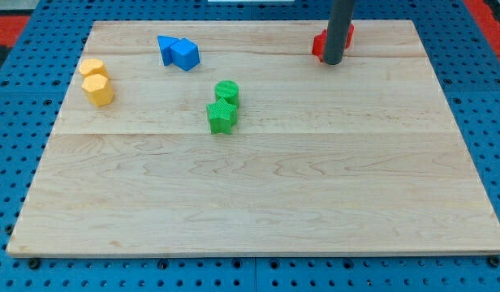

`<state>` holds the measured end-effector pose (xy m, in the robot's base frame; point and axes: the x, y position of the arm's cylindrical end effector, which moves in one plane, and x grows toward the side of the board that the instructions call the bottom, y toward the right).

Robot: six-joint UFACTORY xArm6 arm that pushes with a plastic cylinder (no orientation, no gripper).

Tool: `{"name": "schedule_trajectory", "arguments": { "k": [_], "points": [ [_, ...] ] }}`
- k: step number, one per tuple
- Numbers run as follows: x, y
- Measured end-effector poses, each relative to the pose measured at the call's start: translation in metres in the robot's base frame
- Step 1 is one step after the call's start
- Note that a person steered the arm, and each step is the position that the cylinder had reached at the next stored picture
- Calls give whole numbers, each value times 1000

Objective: Place blue blocks diagonal to the green blocks

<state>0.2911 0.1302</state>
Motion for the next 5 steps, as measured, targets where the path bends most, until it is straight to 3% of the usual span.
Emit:
{"name": "schedule_trajectory", "arguments": {
  "k": [1,2,3,5],
  "points": [
    [26,-4],
    [33,-66],
    [10,-98],
    [21,-166]
  ]
}}
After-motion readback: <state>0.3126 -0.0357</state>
